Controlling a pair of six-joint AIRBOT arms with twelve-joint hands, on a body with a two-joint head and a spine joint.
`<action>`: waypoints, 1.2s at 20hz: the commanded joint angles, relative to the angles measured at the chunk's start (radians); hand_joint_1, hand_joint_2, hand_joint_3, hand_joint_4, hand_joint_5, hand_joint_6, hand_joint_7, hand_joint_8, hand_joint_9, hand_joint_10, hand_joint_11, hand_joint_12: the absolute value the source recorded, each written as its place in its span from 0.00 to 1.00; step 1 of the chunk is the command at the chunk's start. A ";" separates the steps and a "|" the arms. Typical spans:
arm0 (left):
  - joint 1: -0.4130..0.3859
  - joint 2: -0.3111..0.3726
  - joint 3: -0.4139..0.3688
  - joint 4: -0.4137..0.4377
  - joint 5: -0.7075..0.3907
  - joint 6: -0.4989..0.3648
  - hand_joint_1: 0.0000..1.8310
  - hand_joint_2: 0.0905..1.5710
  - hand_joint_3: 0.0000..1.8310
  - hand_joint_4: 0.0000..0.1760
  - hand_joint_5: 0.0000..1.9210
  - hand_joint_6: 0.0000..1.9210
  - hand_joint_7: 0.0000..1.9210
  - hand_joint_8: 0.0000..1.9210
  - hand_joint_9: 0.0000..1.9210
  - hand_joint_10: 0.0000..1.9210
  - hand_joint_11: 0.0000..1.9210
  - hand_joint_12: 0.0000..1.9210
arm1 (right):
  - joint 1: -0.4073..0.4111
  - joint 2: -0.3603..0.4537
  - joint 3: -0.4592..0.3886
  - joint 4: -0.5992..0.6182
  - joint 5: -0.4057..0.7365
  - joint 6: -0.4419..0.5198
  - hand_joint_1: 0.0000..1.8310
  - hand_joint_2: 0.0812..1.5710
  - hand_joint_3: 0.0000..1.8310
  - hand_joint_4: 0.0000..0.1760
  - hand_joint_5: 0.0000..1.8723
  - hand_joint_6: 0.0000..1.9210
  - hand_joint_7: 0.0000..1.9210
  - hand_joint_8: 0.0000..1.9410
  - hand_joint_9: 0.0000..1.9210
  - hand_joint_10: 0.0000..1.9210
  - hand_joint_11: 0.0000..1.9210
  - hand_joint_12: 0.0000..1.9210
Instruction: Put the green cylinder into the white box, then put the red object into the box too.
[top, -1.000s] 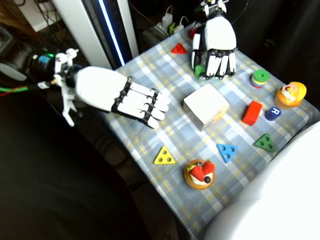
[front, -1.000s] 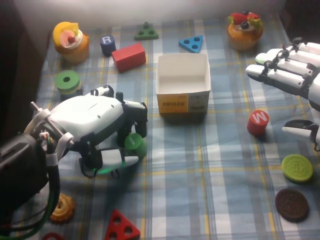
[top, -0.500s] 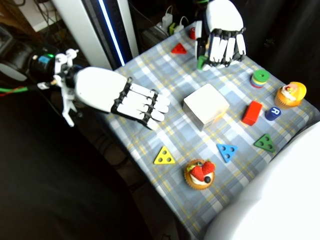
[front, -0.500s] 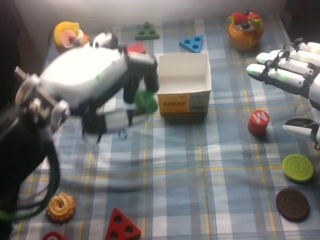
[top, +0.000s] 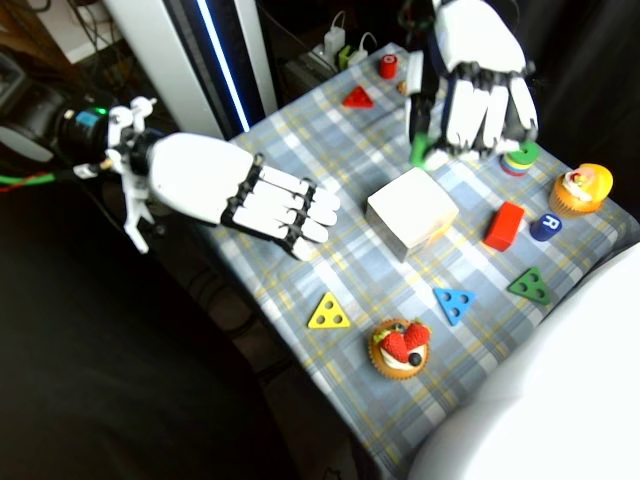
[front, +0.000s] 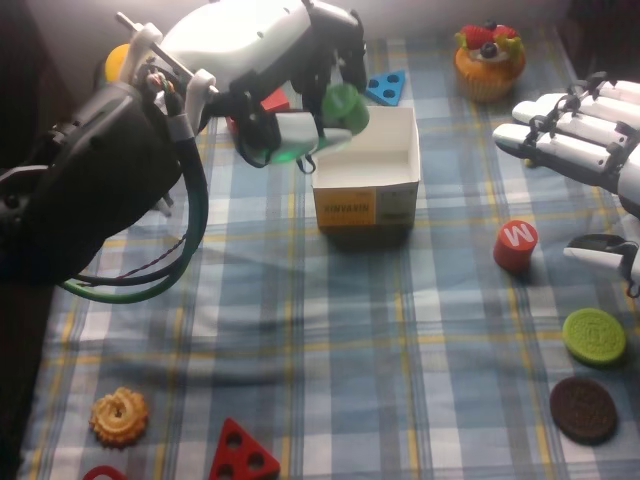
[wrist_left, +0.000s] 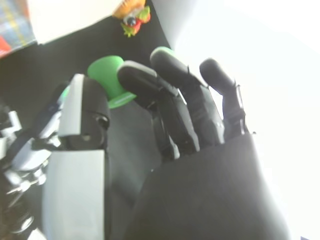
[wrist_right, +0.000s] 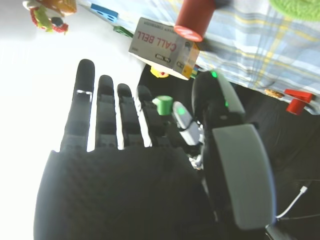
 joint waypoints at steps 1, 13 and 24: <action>-0.021 -0.010 0.008 0.019 -0.081 0.006 0.65 0.76 0.00 0.00 0.37 0.66 0.45 0.69 0.23 0.73 0.00 1.00 | 0.006 -0.005 0.004 0.000 0.119 -0.001 0.28 0.84 0.00 0.00 0.00 0.00 0.02 0.00 0.00 0.14 0.00 0.43; 0.010 0.041 -0.057 0.008 -0.203 0.008 0.23 0.85 0.00 0.11 0.25 0.00 0.23 0.00 0.03 0.29 0.00 0.68 | 0.008 -0.057 0.039 -0.038 0.086 0.070 0.37 0.81 0.00 0.00 0.07 0.02 0.13 0.02 0.00 0.33 0.00 0.66; 0.070 0.121 -0.174 0.089 -0.384 -0.049 0.32 0.86 0.00 0.00 0.30 0.01 0.30 0.01 0.07 0.36 0.00 0.73 | 0.041 -0.123 0.097 -0.039 -0.004 0.070 0.47 0.80 0.00 0.00 0.17 0.02 0.20 0.01 0.04 0.34 0.00 0.60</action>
